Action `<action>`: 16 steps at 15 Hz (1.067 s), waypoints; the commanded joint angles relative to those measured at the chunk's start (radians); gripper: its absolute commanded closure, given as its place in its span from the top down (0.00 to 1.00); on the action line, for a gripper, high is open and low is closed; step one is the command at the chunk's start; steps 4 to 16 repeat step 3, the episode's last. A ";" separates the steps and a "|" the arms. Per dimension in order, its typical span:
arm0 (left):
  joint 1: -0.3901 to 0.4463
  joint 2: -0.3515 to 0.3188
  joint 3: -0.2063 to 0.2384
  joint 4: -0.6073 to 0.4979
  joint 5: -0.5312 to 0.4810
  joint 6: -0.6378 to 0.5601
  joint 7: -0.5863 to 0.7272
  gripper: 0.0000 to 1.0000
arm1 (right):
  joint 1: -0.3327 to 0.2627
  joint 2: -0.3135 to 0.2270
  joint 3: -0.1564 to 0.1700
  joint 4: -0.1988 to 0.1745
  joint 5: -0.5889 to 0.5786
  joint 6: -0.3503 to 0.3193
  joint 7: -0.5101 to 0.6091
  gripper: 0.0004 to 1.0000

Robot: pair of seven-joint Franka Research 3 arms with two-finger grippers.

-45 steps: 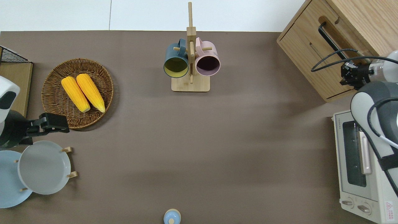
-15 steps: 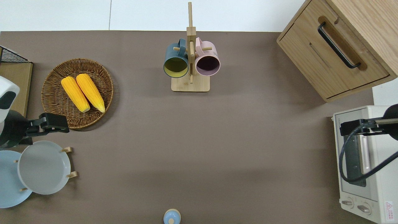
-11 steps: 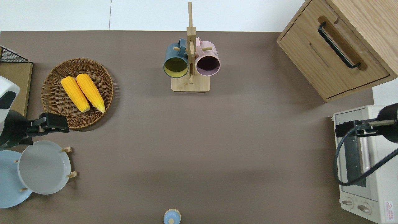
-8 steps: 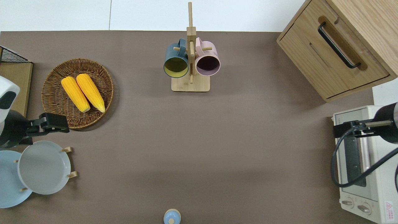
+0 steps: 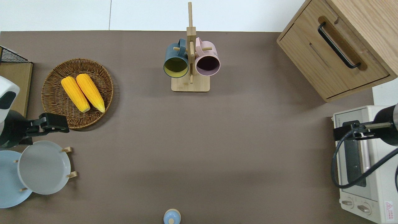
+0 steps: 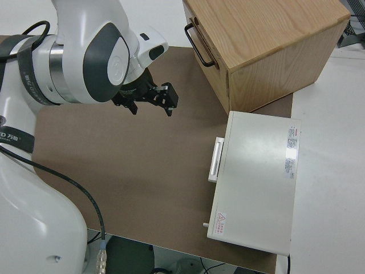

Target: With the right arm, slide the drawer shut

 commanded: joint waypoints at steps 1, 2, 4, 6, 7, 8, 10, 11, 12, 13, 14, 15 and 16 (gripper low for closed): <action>-0.001 -0.008 0.004 0.004 -0.001 -0.017 0.009 0.99 | -0.016 -0.005 0.013 0.005 0.000 -0.017 -0.030 0.98; -0.001 -0.008 0.004 0.004 -0.001 -0.016 0.009 0.99 | -0.016 -0.005 0.013 0.005 0.002 -0.017 -0.030 0.98; -0.001 -0.008 0.004 0.004 -0.001 -0.017 0.009 0.99 | -0.016 -0.005 0.013 0.005 0.003 -0.017 -0.031 0.98; -0.001 -0.008 0.004 0.004 -0.001 -0.017 0.009 0.99 | -0.016 -0.005 0.013 0.005 0.003 -0.017 -0.031 0.98; -0.001 -0.008 0.004 0.004 -0.001 -0.017 0.009 0.99 | -0.016 -0.005 0.013 0.005 0.003 -0.017 -0.031 0.98; -0.001 -0.008 0.004 0.004 -0.001 -0.017 0.009 0.99 | -0.016 -0.005 0.013 0.005 0.003 -0.017 -0.031 0.98; -0.001 -0.008 0.004 0.004 -0.001 -0.017 0.009 0.99 | -0.016 -0.005 0.013 0.005 0.003 -0.017 -0.031 0.98; -0.001 -0.008 0.004 0.004 -0.001 -0.017 0.009 0.99 | -0.016 -0.005 0.013 0.005 0.003 -0.017 -0.031 0.98; -0.001 -0.008 0.004 0.004 -0.001 -0.017 0.009 0.99 | -0.016 -0.005 0.013 0.005 0.003 -0.017 -0.031 0.98; -0.001 -0.008 0.004 0.004 -0.001 -0.017 0.009 0.99 | -0.016 -0.005 0.013 0.005 0.003 -0.017 -0.031 0.98; -0.001 -0.008 0.004 0.004 -0.001 -0.017 0.009 0.99 | -0.016 -0.005 0.013 0.005 0.003 -0.017 -0.031 0.98; -0.001 -0.008 0.004 0.004 -0.001 -0.017 0.009 0.99 | -0.016 -0.005 0.013 0.005 0.003 -0.017 -0.031 0.98; -0.001 -0.008 0.004 0.004 -0.001 -0.017 0.009 0.99 | -0.016 -0.005 0.013 0.005 0.003 -0.017 -0.031 0.98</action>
